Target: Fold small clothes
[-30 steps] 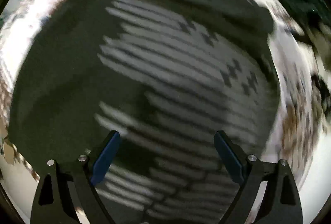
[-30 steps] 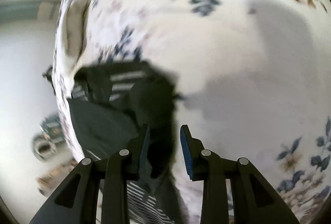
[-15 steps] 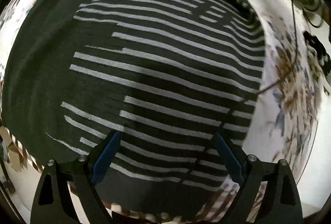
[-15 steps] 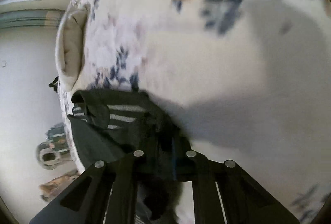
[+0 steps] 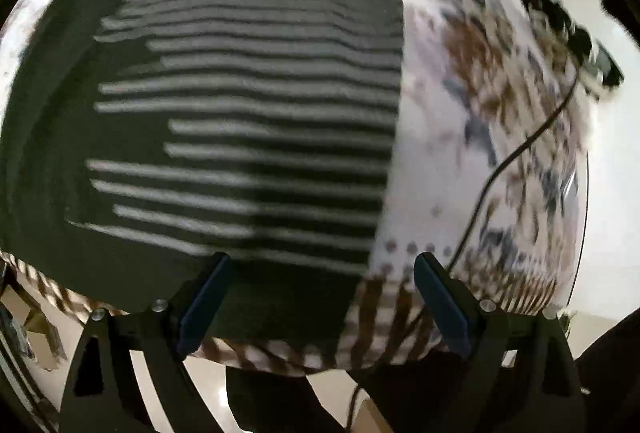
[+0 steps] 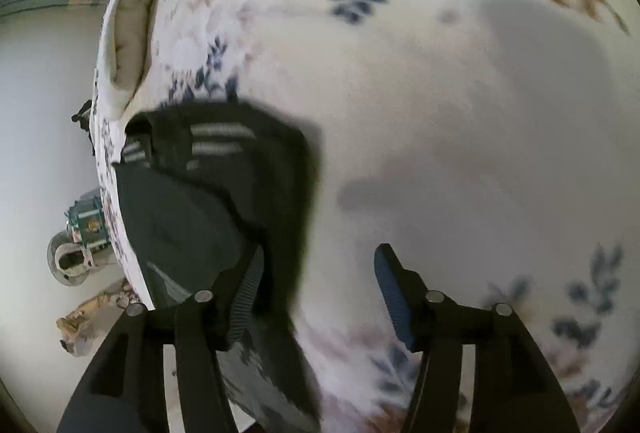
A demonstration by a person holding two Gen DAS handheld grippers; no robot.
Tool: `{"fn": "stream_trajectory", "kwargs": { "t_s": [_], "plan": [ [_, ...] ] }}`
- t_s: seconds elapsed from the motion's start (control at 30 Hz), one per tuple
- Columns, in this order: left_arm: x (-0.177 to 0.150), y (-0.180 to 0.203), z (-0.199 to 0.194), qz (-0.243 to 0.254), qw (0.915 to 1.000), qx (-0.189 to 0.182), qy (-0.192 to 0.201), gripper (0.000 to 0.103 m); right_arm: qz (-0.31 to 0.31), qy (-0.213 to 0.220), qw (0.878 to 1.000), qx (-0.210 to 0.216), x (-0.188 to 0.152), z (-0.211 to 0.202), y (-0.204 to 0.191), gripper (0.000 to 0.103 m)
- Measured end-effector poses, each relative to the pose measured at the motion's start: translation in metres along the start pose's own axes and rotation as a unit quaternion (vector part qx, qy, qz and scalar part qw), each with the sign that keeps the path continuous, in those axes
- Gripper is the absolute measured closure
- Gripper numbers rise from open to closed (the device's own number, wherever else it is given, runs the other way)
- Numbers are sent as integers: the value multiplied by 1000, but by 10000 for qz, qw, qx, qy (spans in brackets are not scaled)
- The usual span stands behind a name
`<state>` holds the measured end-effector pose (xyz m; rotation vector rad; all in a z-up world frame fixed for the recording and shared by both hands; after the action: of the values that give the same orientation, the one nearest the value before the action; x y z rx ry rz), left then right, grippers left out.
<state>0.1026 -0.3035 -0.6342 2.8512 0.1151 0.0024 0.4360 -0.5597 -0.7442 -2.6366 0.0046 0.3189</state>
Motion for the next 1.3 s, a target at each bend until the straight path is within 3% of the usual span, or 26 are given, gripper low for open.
{"fn": "stream_trajectory", "kwargs": {
  "t_s": [0.13, 0.2, 0.23, 0.27, 0.33, 0.5, 0.53, 0.57, 0.6, 0.73, 0.9, 1.0, 1.1, 1.17, 1.2, 1.3],
  "plan": [
    [-6, 4, 31, 180, 9996, 181, -91, 14, 19, -37, 9996, 290, -15, -11, 20, 43],
    [-1, 10, 44, 384, 9990, 218, -43, 60, 98, 84, 9983, 563, -8, -6, 14, 43],
    [1, 10, 49, 520, 9977, 427, -33, 91, 180, 173, 9969, 740, 0, -1, 9, 39],
    [3, 11, 49, 608, 9968, 513, 18, 95, 261, 262, 9952, 902, 8, 5, 3, 36],
    [6, 14, 45, 639, 9968, 436, 177, 97, 308, 474, 9924, 1094, 27, 18, -8, 28],
    [1, 21, 31, 847, 9954, 354, 289, 98, 607, 354, 9931, 941, 53, 63, -22, 29],
    [2, 23, 28, 872, 9951, 348, 304, 98, 739, 497, 9916, 937, 56, 62, -22, 73],
    [2, 23, 26, 869, 9952, 326, 311, 98, 769, 605, 9910, 915, 57, 59, -23, 91],
    [3, 24, 24, 868, 9953, 310, 311, 98, 657, 537, 9933, 782, 54, 59, -26, 93],
    [2, 33, 20, 988, 9942, 241, 347, 98, 84, 965, 9953, 49, 49, 31, -34, 95],
    [-4, 30, 20, 1018, 9942, 64, 336, 98, 708, 1191, 9898, -319, 66, 14, 3, 100],
    [-4, 27, 23, 925, 9952, -62, 325, 98, 847, 1034, 9908, -216, 72, 24, 13, 100],
    [-3, 20, 27, 648, 9975, -183, 228, 95, 362, 958, 9930, -593, 70, 30, 4, 99],
    [-2, 12, 23, 332, 9989, -245, 205, 93, 366, 723, 9963, -278, 68, 28, 1, 97],
    [-2, 10, 18, 223, 9989, -322, 250, 93, 407, 631, 9971, -148, 65, 25, 3, 90],
    [-2, 6, -1, -12, 9977, -466, 489, 84, 481, 503, 9974, 162, 53, 13, 11, 42]
  ]
}}
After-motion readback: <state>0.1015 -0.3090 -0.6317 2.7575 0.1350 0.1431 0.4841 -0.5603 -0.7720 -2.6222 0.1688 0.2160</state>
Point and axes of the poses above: each gripper's, at about its wrist camera, not at the fingertips, and z roughly the way its jaws point, y to its right, x to its top, the point moved 9 cm from there along z, roughly the way its jaws point, and after that the axes turned 5 degrees about -x, right-handed, at the moved point
